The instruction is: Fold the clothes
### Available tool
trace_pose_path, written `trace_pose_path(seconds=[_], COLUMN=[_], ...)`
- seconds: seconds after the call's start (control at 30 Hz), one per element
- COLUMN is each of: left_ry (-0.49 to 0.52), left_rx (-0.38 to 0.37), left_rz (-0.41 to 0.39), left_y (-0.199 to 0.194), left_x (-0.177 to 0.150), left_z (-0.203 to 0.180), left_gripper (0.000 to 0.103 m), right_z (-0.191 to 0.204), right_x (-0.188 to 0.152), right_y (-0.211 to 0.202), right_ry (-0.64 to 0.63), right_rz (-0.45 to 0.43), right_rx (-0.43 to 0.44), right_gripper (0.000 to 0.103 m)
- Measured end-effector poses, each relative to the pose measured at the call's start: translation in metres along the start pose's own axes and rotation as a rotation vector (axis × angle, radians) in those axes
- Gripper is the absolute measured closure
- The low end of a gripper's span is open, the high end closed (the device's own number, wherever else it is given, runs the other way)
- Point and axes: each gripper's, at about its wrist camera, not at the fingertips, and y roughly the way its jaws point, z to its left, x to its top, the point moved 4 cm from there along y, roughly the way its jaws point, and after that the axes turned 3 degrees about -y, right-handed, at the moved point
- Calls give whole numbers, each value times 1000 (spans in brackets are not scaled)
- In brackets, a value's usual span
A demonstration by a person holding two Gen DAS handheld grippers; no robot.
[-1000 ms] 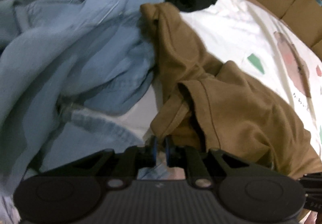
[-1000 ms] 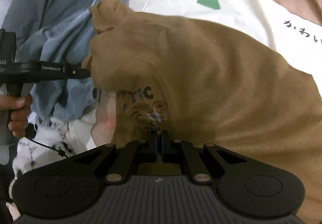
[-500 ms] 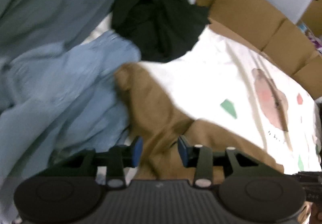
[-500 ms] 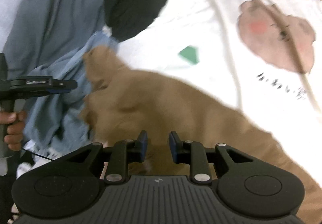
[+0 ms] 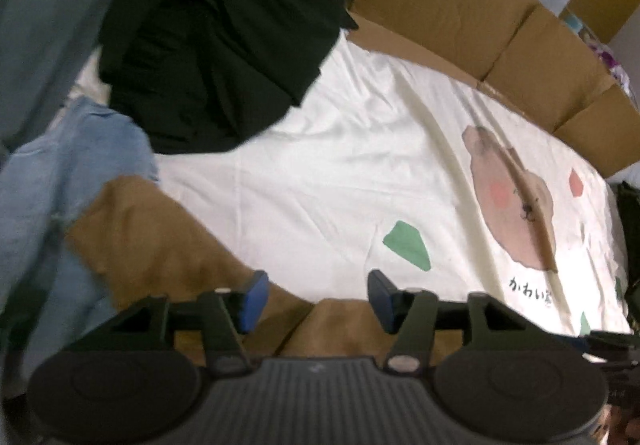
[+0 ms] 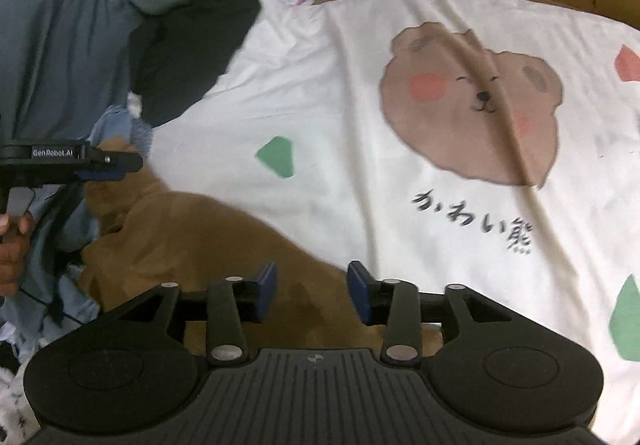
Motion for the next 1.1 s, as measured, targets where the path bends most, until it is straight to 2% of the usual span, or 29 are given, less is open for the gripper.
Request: trace_pose_path(seconds=[0.23,0.43,0.5,0.53,0.57,0.6,0.63,0.7,0.93,1.1], left_ry=[8,9,22,28,35,42,38,37,63,91], left_rx=[-26,-35,-44,-49,-53,-58,-60,-85,-173,-262], left_rz=[89,131,141,146,151,155,157,132,-15,-117], left_y=[39,46,43,41,40,38,36,27,-19,-47], left_x=[-3,-12,-15,-17,-19,-21,-22,-21,6,28], left_z=[-6,-3,-4,-5,-6,-7,-7,-11,-38,-67], left_gripper=[44,42,46,56,74,86,96,96,97,97], right_z=[1,4,7,9,10,11,12,15,18,7], right_x=[4,3,1,0,0,-1,-1,-2,14,32], right_y=[36,60,60,59,56,54,51,46,5,-34], right_ry=[-7,17,-5,-17,-25,-34,-42,-59,-74,-42], right_rz=[68,109,107,104,100,97,93,85,-7,-99], right_rx=[26,41,48,52,54,55,57,60,40,-14], right_gripper=[55,54,56,59,72,87,92,97,98,99])
